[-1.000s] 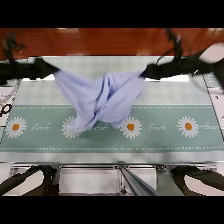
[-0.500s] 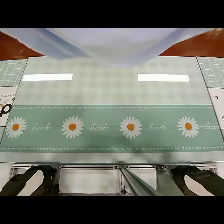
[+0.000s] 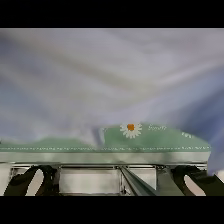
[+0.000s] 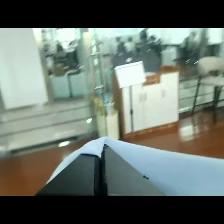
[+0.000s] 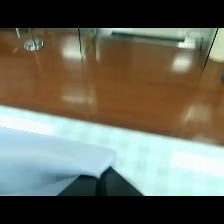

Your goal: Fold the shirts.

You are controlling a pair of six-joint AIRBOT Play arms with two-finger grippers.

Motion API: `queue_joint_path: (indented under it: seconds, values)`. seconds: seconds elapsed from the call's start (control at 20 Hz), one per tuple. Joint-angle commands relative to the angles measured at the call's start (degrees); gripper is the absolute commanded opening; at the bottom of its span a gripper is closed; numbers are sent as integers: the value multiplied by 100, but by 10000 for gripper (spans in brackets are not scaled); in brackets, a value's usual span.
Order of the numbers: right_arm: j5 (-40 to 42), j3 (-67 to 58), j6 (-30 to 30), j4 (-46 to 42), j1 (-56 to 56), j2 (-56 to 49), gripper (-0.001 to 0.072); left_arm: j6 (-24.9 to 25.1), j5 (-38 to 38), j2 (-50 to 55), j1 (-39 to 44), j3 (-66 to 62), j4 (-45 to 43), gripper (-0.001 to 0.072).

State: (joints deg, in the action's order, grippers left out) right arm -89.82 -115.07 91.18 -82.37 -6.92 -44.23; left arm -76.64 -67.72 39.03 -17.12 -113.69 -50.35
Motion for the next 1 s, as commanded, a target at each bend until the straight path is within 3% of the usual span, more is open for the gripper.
queue_joint_path:
  seconds: [0.0, 0.25, 0.4, 0.55, 0.75, 0.95]
  values:
    - [-94, 1458, 227, 116, 2, 498, 25, -321, -586, -127, -11, 369, -669, 17]
    - [984, 3982, -46, 1255, 2, 369, 24, -396, -614, 37, -7, 2415, -555, 18]
    - [1707, 4813, -319, 1547, 2, -321, 23, -153, 0, 433, 120, 3770, -468, 18]
    - [2426, 4817, -774, 1648, 9, -1482, 23, 90, 1123, 1233, 420, 4664, -472, 17]
    - [3202, 4258, -1029, 1821, 166, -3075, 23, 92, 2430, 2636, 544, 4629, -439, 18]
    - [3517, 3095, -1043, 1930, 533, -4557, 24, 94, 2782, 3668, 721, 4562, -339, 18]
